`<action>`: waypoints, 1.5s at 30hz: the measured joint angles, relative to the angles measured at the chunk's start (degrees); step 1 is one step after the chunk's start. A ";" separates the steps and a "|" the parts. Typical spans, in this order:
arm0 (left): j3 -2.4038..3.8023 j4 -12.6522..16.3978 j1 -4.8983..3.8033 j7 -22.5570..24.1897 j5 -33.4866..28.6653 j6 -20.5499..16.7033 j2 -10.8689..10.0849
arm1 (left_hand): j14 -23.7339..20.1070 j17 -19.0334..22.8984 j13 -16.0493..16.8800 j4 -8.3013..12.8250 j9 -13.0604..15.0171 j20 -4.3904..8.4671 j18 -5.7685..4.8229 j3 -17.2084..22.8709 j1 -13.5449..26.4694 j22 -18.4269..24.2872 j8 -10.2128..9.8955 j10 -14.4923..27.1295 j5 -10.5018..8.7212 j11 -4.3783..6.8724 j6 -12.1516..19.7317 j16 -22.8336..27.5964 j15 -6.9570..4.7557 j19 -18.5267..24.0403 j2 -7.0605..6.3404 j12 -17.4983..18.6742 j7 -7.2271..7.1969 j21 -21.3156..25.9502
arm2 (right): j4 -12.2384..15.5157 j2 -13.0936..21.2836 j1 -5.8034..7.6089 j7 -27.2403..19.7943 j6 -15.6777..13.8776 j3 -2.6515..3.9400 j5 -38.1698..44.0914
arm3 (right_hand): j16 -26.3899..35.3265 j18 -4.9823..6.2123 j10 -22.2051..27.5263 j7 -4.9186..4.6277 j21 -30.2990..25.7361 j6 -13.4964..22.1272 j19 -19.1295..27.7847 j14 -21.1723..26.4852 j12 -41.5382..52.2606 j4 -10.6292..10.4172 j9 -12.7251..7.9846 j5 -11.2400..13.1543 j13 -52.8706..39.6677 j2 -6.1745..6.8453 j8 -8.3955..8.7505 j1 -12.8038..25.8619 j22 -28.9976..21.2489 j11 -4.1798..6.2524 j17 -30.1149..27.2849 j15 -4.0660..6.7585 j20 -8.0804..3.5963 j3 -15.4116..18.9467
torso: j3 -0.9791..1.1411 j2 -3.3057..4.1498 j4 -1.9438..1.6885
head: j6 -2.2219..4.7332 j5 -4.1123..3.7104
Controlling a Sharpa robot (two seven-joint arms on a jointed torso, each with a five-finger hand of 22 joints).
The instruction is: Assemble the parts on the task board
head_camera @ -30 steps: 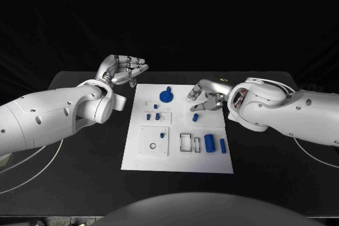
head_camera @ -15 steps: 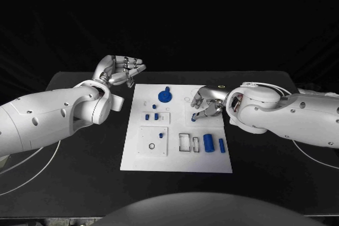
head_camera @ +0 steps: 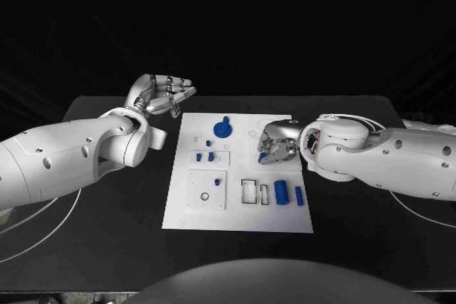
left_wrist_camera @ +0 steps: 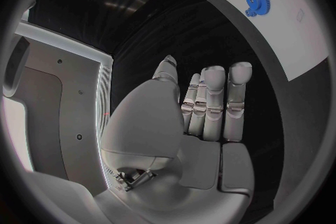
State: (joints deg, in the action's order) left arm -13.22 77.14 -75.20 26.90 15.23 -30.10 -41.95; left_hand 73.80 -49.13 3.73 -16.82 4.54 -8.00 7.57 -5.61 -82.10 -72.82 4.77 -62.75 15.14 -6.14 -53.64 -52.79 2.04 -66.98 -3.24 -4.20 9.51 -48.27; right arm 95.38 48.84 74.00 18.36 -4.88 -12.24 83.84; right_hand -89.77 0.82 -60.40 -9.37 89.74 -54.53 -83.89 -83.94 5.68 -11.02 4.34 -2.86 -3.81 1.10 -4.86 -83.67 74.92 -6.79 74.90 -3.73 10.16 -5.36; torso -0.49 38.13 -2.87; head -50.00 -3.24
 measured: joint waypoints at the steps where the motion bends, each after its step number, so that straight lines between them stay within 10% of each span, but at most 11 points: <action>1: 0.00 0.01 0.00 0.00 0.00 0.00 0.00 | 0.00 0.00 0.00 0.00 0.00 0.00 0.00 0.00 0.00 0.00 0.00 0.00 0.00 0.00 0.00 0.00 0.00 0.00 0.00 0.00 0.00 0.00 | -0.06 -0.07 -0.03 0.08 0.07 0.00 0.07 | 0.00 0.00 -0.32 0.26 0.00 -0.25 0.00 -0.10 0.00 0.16 0.02 0.00 0.00 -0.26 0.00 -0.27 0.00 0.26 0.00 0.30 0.00 -0.16 | 0.00 0.00 0.00 | 0.00 0.00; 45: 0.00 -0.02 0.00 0.01 0.00 0.00 0.01 | 0.00 0.00 0.00 0.00 0.00 0.00 0.00 0.00 -0.30 0.00 0.00 0.00 0.23 0.00 0.00 0.00 0.00 0.00 0.30 0.00 0.00 0.00 | -0.24 -0.72 -0.28 0.64 -0.07 0.02 1.77 | 0.00 0.00 -9.26 2.98 0.00 -8.54 -0.11 -0.09 -0.17 1.79 0.29 0.24 0.28 -2.59 -2.03 -4.76 0.01 3.13 0.03 3.34 -3.00 -4.63 | 0.01 -0.05 0.00 | 0.00 0.04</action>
State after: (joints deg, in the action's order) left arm -13.21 77.12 -75.20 26.91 15.23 -30.10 -41.93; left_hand 73.80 -49.13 3.73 -16.82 4.54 -8.00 7.57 -5.61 -82.39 -72.83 4.77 -62.75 15.36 -6.14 -53.64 -52.79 2.04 -66.98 -2.94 -4.19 9.51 -48.27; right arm 95.13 48.13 73.72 19.00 -4.95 -12.23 85.61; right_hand -89.77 0.81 -69.66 -6.39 89.74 -63.07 -84.01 -84.03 5.51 -9.23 4.63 -2.62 -3.53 -1.49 -6.89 -88.42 74.93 -3.66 74.94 -0.39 7.16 -9.99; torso -0.48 38.08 -2.87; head -50.00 -3.20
